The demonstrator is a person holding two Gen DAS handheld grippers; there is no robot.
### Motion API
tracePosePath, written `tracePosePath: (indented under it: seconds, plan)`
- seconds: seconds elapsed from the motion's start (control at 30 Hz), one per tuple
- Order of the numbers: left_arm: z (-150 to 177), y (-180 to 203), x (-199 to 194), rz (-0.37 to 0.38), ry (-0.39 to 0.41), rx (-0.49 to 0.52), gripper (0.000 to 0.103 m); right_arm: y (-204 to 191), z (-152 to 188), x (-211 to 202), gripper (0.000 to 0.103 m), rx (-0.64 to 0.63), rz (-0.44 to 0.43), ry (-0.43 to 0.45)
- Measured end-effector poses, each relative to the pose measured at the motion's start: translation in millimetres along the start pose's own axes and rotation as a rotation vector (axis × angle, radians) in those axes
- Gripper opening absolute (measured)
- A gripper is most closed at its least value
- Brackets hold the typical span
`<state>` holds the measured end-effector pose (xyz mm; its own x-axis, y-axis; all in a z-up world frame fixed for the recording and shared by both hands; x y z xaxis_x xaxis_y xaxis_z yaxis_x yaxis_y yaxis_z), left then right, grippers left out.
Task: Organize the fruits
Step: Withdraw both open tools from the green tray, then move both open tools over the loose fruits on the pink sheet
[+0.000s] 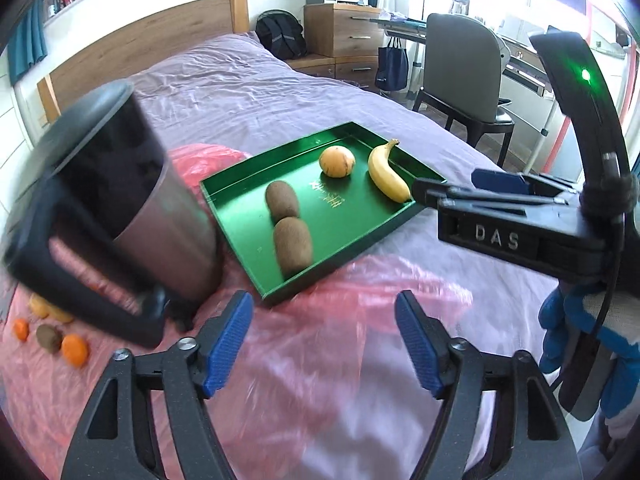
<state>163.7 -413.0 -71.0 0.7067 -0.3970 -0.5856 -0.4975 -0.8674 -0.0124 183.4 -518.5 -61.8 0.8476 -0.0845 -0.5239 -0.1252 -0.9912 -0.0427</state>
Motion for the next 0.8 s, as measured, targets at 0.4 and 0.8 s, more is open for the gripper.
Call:
tracePosePath:
  seconds: [0.4,0.8]
  plan:
    - [35,-29,-62,-0.052,0.019,-0.007,0.073,-60,45,-53,0.103,0.019,-0.074,-0.009]
    - [58,-71,-100,-0.124,0.038,-0.038,0.073,-109,68,-82,0.103,0.010,-0.131,-0.014]
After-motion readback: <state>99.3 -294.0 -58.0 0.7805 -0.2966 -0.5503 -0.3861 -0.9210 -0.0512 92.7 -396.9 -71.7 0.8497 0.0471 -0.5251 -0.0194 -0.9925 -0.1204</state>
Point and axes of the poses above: each gripper's, at about its wrist camera, not at the fingertips, and x roughly the way its jaws point, y to its right, z to its underside, the point moved 9 cm from there along x, roughly the way its jaws point, and after that the axes turned 15 degrees about y, right-handed, at the moved point
